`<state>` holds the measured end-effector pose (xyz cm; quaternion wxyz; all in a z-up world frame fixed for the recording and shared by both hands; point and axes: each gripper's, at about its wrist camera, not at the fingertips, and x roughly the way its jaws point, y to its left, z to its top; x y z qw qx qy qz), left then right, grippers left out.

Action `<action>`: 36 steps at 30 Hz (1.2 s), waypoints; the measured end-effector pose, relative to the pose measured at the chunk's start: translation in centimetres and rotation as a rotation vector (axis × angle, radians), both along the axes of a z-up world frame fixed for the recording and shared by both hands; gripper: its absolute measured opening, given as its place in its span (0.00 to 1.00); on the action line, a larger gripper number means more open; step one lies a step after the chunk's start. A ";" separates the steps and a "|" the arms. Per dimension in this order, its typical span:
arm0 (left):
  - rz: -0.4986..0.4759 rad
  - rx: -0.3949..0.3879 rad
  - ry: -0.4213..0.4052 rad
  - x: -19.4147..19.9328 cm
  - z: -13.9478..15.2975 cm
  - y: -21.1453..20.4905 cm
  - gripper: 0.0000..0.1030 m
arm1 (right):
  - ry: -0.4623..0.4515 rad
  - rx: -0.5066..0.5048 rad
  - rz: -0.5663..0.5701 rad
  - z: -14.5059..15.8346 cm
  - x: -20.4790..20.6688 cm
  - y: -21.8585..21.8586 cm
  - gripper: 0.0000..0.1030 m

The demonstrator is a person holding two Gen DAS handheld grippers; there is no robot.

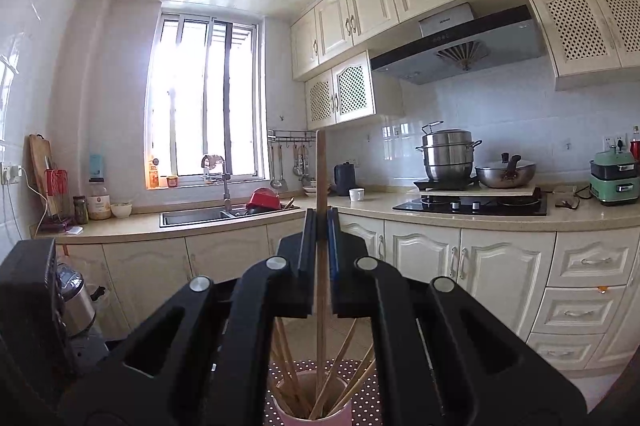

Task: Organize utensils
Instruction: 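Open the left tool over the cup while the right tool releases its chopstick inside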

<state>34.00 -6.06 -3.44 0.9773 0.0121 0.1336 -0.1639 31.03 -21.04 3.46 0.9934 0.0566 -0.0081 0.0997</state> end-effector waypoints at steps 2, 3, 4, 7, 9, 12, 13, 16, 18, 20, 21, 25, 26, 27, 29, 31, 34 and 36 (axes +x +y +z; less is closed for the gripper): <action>0.015 -0.018 -0.007 -0.1 0.3 0.5 0.36 | 0.010 0.000 0.003 -0.3 0.2 0.1 0.06; 0.019 -0.028 -0.018 -0.3 0.4 0.7 0.39 | 0.013 -0.003 0.003 -0.4 0.2 0.1 0.06; 0.020 -0.036 -0.029 -0.5 0.6 0.9 0.40 | 0.022 -0.007 0.007 -0.7 0.3 0.2 0.06; 0.028 -0.027 -0.033 -0.9 0.8 1.1 0.40 | 0.040 -0.012 0.009 -1.2 0.4 0.4 0.06; 0.041 -0.023 -0.041 -1.3 1.0 1.2 0.41 | 0.050 -0.014 0.011 -1.5 0.3 0.3 0.06; 0.085 0.003 -0.066 -1.9 1.3 1.2 0.49 | 0.063 -0.002 0.014 -1.7 0.2 0.2 0.06; 0.098 0.013 -0.075 -2.1 1.3 1.1 0.49 | 0.062 -0.007 0.011 -1.8 0.0 0.2 0.06; 0.131 0.020 -0.091 -2.4 1.6 1.4 0.51 | 0.070 -0.010 0.014 -2.0 -0.2 0.3 0.06; 0.153 0.025 -0.097 -2.6 1.7 1.6 0.54 | 0.077 -0.009 0.018 -2.2 -0.3 0.2 0.06; 0.170 0.030 -0.104 -2.7 1.9 1.8 0.55 | 0.084 -0.011 0.020 -2.5 -0.4 0.3 0.06; 0.182 0.034 -0.109 -2.8 2.0 1.9 0.55 | 0.088 -0.013 0.022 -2.5 -0.5 0.4 0.06; 0.205 0.035 -0.106 -2.8 2.1 2.3 0.57 | 0.108 -0.014 0.027 -3.1 -0.6 0.4 0.06; 0.209 0.035 -0.102 -2.7 2.1 2.4 0.57 | 0.115 -0.012 0.029 -3.3 -0.6 0.5 0.06; 0.212 0.035 -0.099 -2.8 2.1 2.6 0.57 | 0.121 -0.013 0.030 -3.4 -0.7 0.5 0.06; 0.222 0.035 -0.093 -2.8 2.0 2.8 0.57 | 0.139 -0.013 0.033 -3.9 -0.6 0.6 0.06; 0.226 0.035 -0.088 -2.8 2.0 3.0 0.57 | 0.152 -0.012 0.036 -4.3 -0.6 0.6 0.06; 0.234 0.037 -0.082 -2.8 1.9 3.3 0.57 | 0.173 -0.014 0.039 -5.0 -0.5 0.7 0.06; 0.235 0.034 -0.080 -2.9 1.8 3.4 0.58 | 0.188 -0.017 0.041 -5.5 -0.4 0.8 0.06</action>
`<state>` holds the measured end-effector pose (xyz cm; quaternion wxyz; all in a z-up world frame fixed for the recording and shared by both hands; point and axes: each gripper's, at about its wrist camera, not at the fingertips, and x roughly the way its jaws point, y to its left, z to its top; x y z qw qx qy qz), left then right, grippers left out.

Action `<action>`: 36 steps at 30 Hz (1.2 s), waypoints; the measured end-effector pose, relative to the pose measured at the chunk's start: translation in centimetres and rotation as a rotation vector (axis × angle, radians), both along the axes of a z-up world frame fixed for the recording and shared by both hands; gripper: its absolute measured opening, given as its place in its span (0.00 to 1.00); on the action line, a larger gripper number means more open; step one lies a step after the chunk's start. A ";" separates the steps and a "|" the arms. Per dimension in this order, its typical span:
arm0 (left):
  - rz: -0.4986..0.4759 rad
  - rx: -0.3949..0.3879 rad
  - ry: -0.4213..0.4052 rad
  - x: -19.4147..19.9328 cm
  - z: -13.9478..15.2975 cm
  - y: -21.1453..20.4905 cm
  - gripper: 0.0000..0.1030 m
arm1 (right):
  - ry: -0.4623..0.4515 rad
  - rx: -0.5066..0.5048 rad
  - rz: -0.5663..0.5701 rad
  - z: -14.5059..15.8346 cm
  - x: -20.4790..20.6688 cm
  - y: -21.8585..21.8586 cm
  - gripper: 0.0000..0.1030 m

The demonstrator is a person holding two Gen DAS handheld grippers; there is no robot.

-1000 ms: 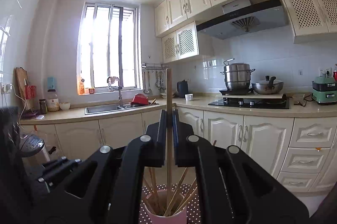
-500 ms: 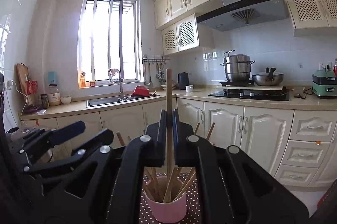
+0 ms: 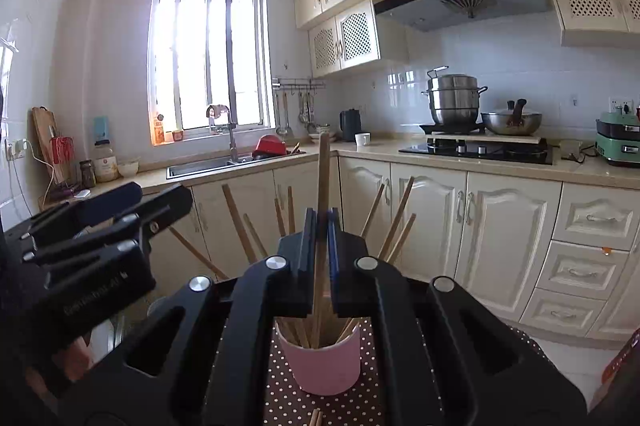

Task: Organize utensils
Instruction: 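Open the left tool over the cup while the right tool releases its chopstick inside, then raise both open tools away from the pink cup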

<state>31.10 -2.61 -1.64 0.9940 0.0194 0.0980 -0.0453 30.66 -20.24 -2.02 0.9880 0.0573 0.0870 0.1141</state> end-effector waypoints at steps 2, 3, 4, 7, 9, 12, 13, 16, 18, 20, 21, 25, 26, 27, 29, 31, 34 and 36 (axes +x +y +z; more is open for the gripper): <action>-0.002 -0.002 0.003 -0.1 0.0 0.2 0.58 | 0.007 0.002 -0.002 -0.2 0.0 0.0 0.06; -0.001 -0.001 0.004 -0.1 0.0 0.2 0.58 | 0.011 0.003 -0.001 -0.3 0.0 -0.1 0.06; 0.001 0.001 0.004 -0.1 0.0 0.3 0.58 | 0.013 0.003 -0.001 -0.4 0.1 -0.1 0.06; -0.005 -0.001 0.004 -0.3 0.1 0.5 0.58 | 0.036 -0.008 0.003 -0.8 0.4 0.1 0.06; -0.003 0.001 0.004 -0.3 0.1 0.5 0.59 | 0.050 -0.012 0.002 -1.3 0.6 0.2 0.06; -0.003 0.004 0.004 -0.4 0.1 0.6 0.60 | 0.070 -0.010 0.003 -1.8 0.8 0.3 0.06; -0.003 0.005 0.005 -0.5 0.1 0.6 0.60 | 0.072 -0.011 0.002 -1.9 0.9 0.3 0.06; -0.002 -0.001 0.004 -0.6 0.3 0.9 0.60 | 0.077 0.001 0.004 -1.9 0.9 0.1 0.06; -0.004 -0.009 0.004 -0.7 0.4 1.1 0.61 | 0.077 0.010 0.005 -1.7 0.6 -0.1 0.06; -0.006 -0.014 0.002 -1.0 0.4 1.1 0.61 | 0.072 0.009 0.002 -1.5 0.3 -0.1 0.06; -0.005 -0.016 0.000 -1.1 0.5 1.2 0.61 | 0.069 0.011 0.002 -1.4 0.1 -0.1 0.06; -0.007 -0.019 -0.008 -1.9 0.8 1.2 0.62 | 0.055 0.023 -0.001 -0.8 -0.9 -0.2 0.07; -0.009 -0.019 -0.010 -2.2 0.8 1.3 0.63 | 0.050 0.025 -0.004 -0.6 -1.3 -0.3 0.07; -0.010 -0.019 -0.012 -2.4 0.9 1.2 0.64 | 0.045 0.027 -0.004 -0.4 -1.6 -0.4 0.07; -0.010 -0.019 -0.018 -3.2 1.0 1.1 0.66 | 0.036 0.026 -0.015 0.0 -2.3 -0.4 0.07; -0.012 -0.022 -0.021 -3.9 1.2 1.1 0.67 | 0.034 0.028 -0.027 0.3 -3.1 -0.6 0.07; -0.013 -0.027 -0.022 -5.1 1.2 1.3 0.68 | 0.028 0.035 -0.030 0.7 -4.3 -0.9 0.07; -0.015 -0.032 -0.018 -6.0 1.2 1.4 0.68 | 0.024 0.034 -0.033 1.0 -5.0 -1.0 0.07</action>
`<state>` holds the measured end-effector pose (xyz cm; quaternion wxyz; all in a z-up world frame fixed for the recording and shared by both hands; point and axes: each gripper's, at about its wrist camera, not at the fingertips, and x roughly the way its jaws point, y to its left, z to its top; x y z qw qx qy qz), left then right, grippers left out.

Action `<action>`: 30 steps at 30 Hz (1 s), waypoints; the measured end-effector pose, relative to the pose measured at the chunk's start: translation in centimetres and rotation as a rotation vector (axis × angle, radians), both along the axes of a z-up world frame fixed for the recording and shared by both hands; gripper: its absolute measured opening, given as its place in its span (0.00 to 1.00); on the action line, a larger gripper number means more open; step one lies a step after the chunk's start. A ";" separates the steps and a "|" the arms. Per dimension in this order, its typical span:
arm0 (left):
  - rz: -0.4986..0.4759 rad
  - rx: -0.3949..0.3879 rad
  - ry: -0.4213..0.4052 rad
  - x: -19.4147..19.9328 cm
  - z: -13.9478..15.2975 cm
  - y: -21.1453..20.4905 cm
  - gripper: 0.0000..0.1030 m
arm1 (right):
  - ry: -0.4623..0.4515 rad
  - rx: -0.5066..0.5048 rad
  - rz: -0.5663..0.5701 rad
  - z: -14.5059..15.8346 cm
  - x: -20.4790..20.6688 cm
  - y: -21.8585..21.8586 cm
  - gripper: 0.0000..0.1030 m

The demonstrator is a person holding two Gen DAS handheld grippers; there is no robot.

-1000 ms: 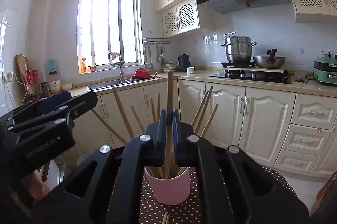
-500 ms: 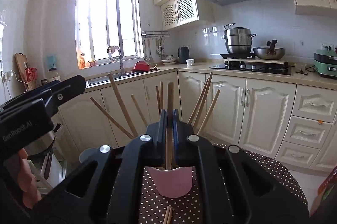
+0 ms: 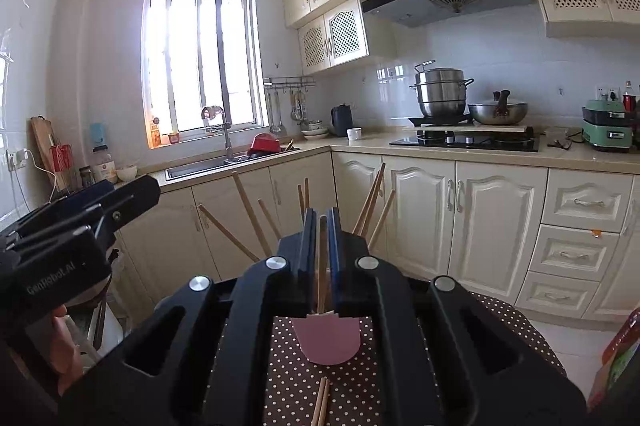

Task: Organize utensils
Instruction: 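Raise both open tools away from the pink cup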

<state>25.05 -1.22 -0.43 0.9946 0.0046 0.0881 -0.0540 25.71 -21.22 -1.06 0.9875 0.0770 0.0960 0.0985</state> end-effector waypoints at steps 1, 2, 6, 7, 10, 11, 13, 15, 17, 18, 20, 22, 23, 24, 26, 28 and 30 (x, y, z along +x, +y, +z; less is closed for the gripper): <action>0.000 0.000 0.001 -0.3 0.0 0.0 0.68 | -0.002 0.000 -0.003 0.1 -0.5 -0.1 0.07; 0.003 0.000 0.002 -0.9 0.0 0.1 0.69 | -0.002 0.002 -0.004 0.2 -0.8 -0.2 0.07; 0.001 -0.007 0.007 -2.8 0.0 0.6 0.69 | -0.008 0.016 -0.011 0.6 -2.7 -0.5 0.24; -0.001 -0.008 0.009 -3.4 0.0 0.7 0.69 | -0.012 0.017 -0.011 0.7 -3.1 -0.6 0.33; 0.001 -0.006 0.007 -5.0 -0.2 1.3 0.70 | -0.039 0.010 -0.018 0.9 -5.3 -0.6 0.51; 0.002 -0.006 0.009 -5.5 -0.3 1.3 0.70 | -0.040 0.006 -0.018 0.9 -5.7 -0.5 0.51; -0.002 -0.008 0.013 -6.4 -0.4 1.5 0.71 | -0.043 0.001 -0.018 0.9 -6.7 -0.4 0.51; -0.003 -0.009 0.016 -7.2 -0.5 1.5 0.71 | -0.041 -0.008 -0.024 0.9 -7.6 -0.3 0.51; -0.004 -0.001 0.018 -8.1 -0.8 1.5 0.72 | -0.038 -0.012 -0.024 0.7 -8.4 -0.2 0.53; -0.004 0.005 0.019 -8.4 -0.9 1.4 0.72 | -0.038 -0.015 -0.025 0.6 -8.8 -0.1 0.53; -0.003 0.018 0.026 -9.0 -1.3 1.4 0.72 | -0.032 -0.024 -0.031 0.3 -9.3 0.0 0.54; 0.000 0.025 0.034 -9.3 -1.6 1.3 0.72 | -0.011 -0.023 -0.031 -0.3 -9.6 0.0 0.54; -0.003 0.029 0.044 -9.5 -1.9 1.3 0.72 | 0.002 -0.024 -0.032 -0.6 -9.6 0.1 0.54; -0.005 0.031 0.051 -9.4 -2.0 1.3 0.72 | 0.012 -0.025 -0.032 -0.9 -9.6 0.1 0.54; -0.001 0.044 0.068 -9.5 -2.7 1.3 0.72 | 0.038 -0.031 -0.033 -1.9 -9.6 0.3 0.54; 0.004 0.056 0.084 -9.4 -3.4 1.2 0.72 | 0.082 -0.035 -0.034 -3.0 -9.2 0.5 0.54; 0.006 0.064 0.112 -8.9 -4.1 1.2 0.72 | 0.127 -0.042 -0.038 -4.3 -8.6 0.6 0.54</action>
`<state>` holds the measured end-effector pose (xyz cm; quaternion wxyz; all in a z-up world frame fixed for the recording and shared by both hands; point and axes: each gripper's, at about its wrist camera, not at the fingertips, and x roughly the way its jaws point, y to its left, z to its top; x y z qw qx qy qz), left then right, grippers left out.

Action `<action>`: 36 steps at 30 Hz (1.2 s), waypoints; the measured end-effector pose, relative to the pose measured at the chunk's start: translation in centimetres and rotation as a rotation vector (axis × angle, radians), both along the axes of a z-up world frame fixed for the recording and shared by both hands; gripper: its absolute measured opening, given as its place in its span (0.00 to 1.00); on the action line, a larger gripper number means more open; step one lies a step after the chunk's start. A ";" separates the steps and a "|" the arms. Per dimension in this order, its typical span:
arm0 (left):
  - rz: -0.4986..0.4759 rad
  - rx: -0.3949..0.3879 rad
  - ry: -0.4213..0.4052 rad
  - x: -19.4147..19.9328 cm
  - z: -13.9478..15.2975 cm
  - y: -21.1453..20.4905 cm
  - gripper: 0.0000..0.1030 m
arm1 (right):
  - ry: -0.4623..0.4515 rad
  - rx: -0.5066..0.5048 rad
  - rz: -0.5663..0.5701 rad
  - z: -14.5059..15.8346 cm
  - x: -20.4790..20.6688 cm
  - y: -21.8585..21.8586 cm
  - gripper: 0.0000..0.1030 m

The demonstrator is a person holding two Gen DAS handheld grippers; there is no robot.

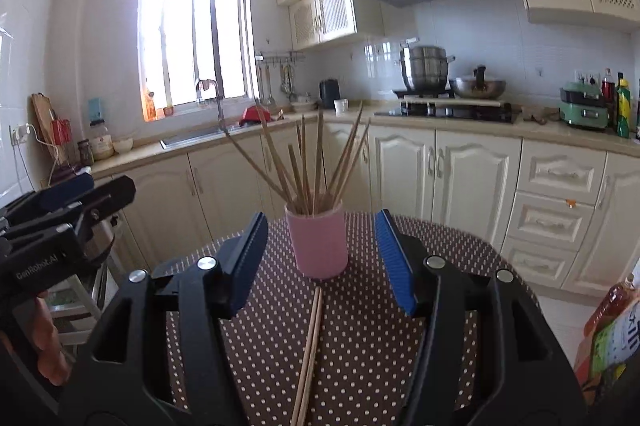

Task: Organize utensils
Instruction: 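Raise both open tools away from the pink cup, then lower both tools to the last chopsticks and close each on one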

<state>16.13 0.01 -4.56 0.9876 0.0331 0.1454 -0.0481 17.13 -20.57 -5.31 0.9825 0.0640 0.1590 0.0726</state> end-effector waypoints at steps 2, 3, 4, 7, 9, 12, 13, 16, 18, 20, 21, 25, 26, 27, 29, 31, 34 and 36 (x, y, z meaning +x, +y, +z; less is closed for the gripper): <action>0.002 0.003 0.027 0.5 -0.7 0.1 0.72 | 0.065 -0.015 -0.006 -1.5 0.9 0.2 0.54; 0.007 0.005 0.046 0.9 -1.3 0.2 0.72 | 0.101 -0.022 -0.011 -2.2 1.4 0.3 0.54; 0.009 0.005 0.056 1.1 -1.7 0.3 0.72 | 0.141 -0.033 -0.017 -3.1 2.0 0.5 0.54; 0.017 0.002 0.083 1.9 -2.7 0.6 0.72 | 0.226 -0.046 -0.015 -5.1 3.1 0.8 0.54; 0.018 0.000 0.105 2.6 -3.4 0.6 0.72 | 0.297 -0.068 -0.007 -6.7 4.0 1.3 0.54; 0.021 0.006 0.133 3.4 -4.2 0.7 0.72 | 0.381 -0.108 -0.003 -8.6 5.2 2.1 0.54; 0.023 0.008 0.139 3.5 -4.5 0.8 0.72 | 0.406 -0.118 -0.002 -9.2 5.6 2.3 0.54; 0.025 0.010 0.156 4.1 -5.2 1.0 0.72 | 0.469 -0.135 0.010 -10.7 6.6 2.8 0.54; 0.025 0.009 0.171 4.6 -5.6 1.2 0.72 | 0.491 -0.144 0.016 -11.4 7.1 3.2 0.53; 0.025 0.007 0.187 5.0 -6.1 1.3 0.72 | 0.507 -0.155 0.019 -11.9 7.7 3.4 0.47; 0.025 0.005 0.195 5.2 -6.3 1.4 0.72 | 0.519 -0.154 0.026 -12.1 8.0 3.5 0.42; 0.025 -0.003 0.221 6.0 -7.0 1.7 0.72 | 0.547 -0.160 0.042 -12.6 9.1 4.1 0.38; 0.025 -0.004 0.226 6.2 -7.1 1.8 0.72 | 0.549 -0.162 0.046 -12.6 9.3 4.1 0.38; 0.026 -0.004 0.231 6.3 -7.2 1.8 0.72 | 0.549 -0.164 0.048 -12.6 9.5 4.2 0.38; 0.028 -0.006 0.235 6.5 -7.4 1.9 0.72 | 0.556 -0.165 0.057 -12.7 9.9 4.4 0.38; 0.029 -0.006 0.239 6.6 -7.5 1.8 0.72 | 0.559 -0.175 0.060 -12.8 10.0 4.7 0.38; 0.026 -0.005 0.248 6.8 -7.6 1.9 0.72 | 0.573 -0.174 0.065 -12.7 10.8 4.7 0.34; 0.020 -0.003 0.254 7.0 -7.7 1.7 0.72 | 0.582 -0.180 0.064 -12.6 11.5 4.6 0.34</action>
